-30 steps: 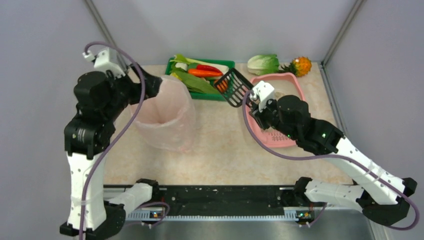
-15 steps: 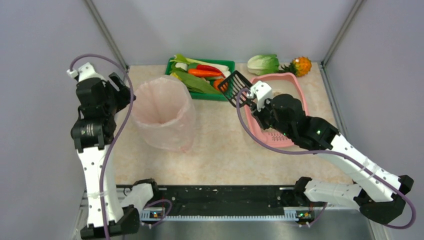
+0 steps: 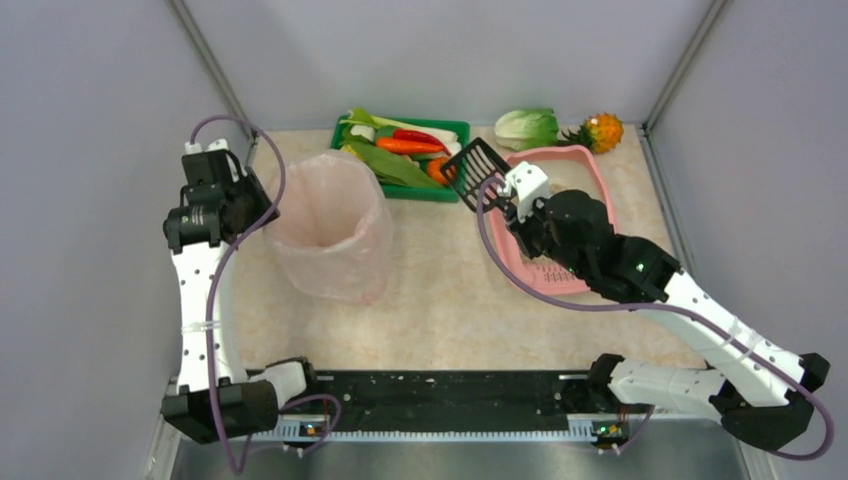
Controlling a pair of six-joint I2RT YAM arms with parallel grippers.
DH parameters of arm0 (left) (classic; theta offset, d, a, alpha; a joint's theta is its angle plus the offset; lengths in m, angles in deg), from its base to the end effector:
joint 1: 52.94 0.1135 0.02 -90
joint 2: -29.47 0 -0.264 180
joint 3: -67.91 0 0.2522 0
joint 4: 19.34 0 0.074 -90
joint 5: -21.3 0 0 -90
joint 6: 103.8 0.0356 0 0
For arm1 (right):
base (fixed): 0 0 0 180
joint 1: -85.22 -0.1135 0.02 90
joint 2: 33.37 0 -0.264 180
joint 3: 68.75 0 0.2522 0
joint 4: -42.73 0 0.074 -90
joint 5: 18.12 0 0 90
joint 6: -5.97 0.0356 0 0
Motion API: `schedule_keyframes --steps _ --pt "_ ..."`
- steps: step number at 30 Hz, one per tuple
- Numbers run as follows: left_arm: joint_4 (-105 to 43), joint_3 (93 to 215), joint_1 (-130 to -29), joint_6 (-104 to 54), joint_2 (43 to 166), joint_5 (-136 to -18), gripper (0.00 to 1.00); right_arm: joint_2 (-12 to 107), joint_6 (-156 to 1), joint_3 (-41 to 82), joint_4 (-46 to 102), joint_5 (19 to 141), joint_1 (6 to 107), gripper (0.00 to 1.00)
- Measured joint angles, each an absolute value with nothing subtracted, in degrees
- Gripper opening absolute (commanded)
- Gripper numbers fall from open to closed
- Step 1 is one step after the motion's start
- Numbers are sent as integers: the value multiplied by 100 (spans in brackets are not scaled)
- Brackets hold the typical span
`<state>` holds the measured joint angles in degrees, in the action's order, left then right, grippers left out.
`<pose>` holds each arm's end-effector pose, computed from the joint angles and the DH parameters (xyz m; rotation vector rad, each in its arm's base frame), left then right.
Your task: Clean the litter box
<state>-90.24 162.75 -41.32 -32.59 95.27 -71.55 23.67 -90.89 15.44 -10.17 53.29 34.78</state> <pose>0.2098 0.0413 0.4036 -0.5794 2.2293 -0.1215 0.1347 0.1453 0.4033 -0.7740 1.8429 0.1613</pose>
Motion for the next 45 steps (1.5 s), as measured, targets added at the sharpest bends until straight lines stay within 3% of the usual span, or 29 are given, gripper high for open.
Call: schedule_keyframes --steps 6,10,25,38,41,45 --pt "-9016 16280 -4141 -3047 9744 -7474 0 2360 -9091 1464 -1004 5194 3478 0" --pt "-9096 16339 -4405 -2936 9877 -7529 0 2288 -9091 1387 -1019 5063 3485 0" --pt "-9451 18105 -7198 -3335 11661 -6731 0 2249 -8890 1367 -1620 4853 4497 0" --pt "-9754 19595 -8016 -3338 12915 -5828 0 2599 -8743 1367 -2228 5065 5515 0" --pt "-9752 19698 -8075 -3338 13053 -5806 5 2749 -8743 1367 -2339 5205 5683 0" --pt "-9765 19718 -8112 -3320 13066 -5837 20 2946 -8794 1383 -2490 5461 6048 0"
